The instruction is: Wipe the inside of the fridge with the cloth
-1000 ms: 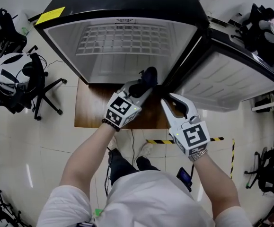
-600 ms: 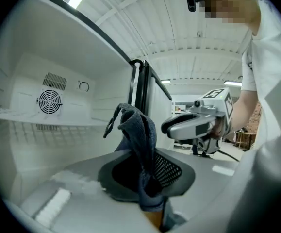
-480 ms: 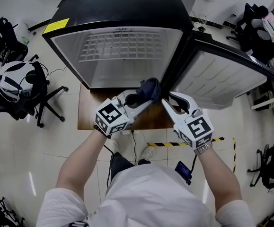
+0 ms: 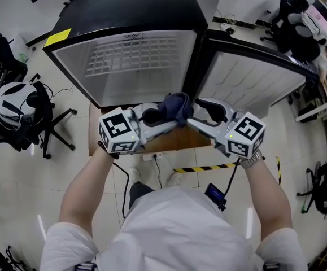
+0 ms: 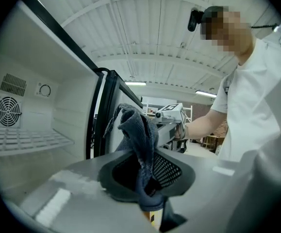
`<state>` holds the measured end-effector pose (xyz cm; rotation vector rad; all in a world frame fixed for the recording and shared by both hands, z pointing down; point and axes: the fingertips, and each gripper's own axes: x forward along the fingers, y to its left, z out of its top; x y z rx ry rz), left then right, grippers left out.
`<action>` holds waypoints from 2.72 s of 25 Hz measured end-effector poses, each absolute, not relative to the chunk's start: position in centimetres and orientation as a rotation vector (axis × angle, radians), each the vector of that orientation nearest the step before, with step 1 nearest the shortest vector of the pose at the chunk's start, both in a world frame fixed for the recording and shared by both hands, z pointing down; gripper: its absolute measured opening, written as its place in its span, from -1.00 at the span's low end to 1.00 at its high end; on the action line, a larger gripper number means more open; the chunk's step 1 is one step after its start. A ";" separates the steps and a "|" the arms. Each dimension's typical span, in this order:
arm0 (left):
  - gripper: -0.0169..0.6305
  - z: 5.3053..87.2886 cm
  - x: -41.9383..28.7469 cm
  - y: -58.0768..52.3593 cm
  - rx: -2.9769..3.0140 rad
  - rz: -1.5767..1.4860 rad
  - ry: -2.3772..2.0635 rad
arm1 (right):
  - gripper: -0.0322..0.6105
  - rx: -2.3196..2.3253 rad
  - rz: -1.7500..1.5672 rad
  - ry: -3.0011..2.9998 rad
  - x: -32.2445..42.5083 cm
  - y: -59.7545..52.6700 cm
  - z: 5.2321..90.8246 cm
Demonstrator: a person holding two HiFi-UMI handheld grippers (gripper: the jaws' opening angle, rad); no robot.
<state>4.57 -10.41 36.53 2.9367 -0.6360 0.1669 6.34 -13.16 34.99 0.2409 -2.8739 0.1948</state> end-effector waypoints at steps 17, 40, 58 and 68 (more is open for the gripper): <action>-0.73 36.1 8.2 -9.0 2.943 0.293 -0.379 | -0.54 -0.099 0.251 -2.869 8.1 -9.2 33.5; -0.31 38.7 7.4 -16.7 2.766 0.241 -1.187 | -0.72 0.628 -0.078 -2.923 13.3 -16.0 30.0; -0.31 45.6 10.6 -21.0 2.443 0.473 -1.593 | -0.72 0.917 -0.317 -2.969 10.4 -17.6 24.5; -0.42 48.3 10.7 -22.4 2.322 0.513 -1.621 | -0.72 1.061 -0.390 -2.900 8.8 -19.1 22.2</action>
